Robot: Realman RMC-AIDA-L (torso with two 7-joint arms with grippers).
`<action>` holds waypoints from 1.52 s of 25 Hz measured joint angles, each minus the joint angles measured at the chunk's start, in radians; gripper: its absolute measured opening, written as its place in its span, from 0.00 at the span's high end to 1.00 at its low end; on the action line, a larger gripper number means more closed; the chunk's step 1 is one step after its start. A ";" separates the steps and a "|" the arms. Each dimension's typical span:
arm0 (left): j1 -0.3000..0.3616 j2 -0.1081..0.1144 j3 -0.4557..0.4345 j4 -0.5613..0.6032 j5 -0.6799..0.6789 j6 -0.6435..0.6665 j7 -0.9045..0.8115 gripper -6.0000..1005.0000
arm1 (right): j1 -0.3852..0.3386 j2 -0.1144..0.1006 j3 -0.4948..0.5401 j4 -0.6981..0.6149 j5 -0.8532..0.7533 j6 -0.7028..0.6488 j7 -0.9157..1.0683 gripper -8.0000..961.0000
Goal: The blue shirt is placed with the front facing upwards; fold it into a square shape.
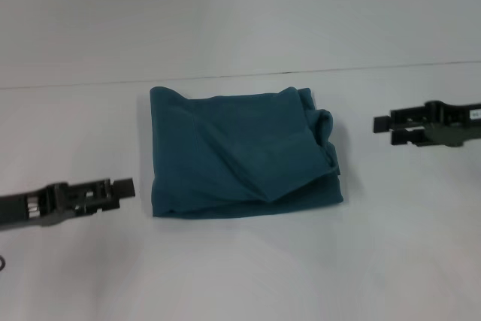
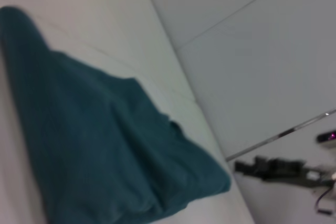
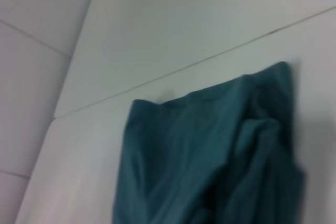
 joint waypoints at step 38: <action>0.054 -0.030 -0.102 0.025 0.020 -0.014 0.045 0.24 | 0.330 0.086 -0.312 0.112 -0.064 0.129 0.328 0.32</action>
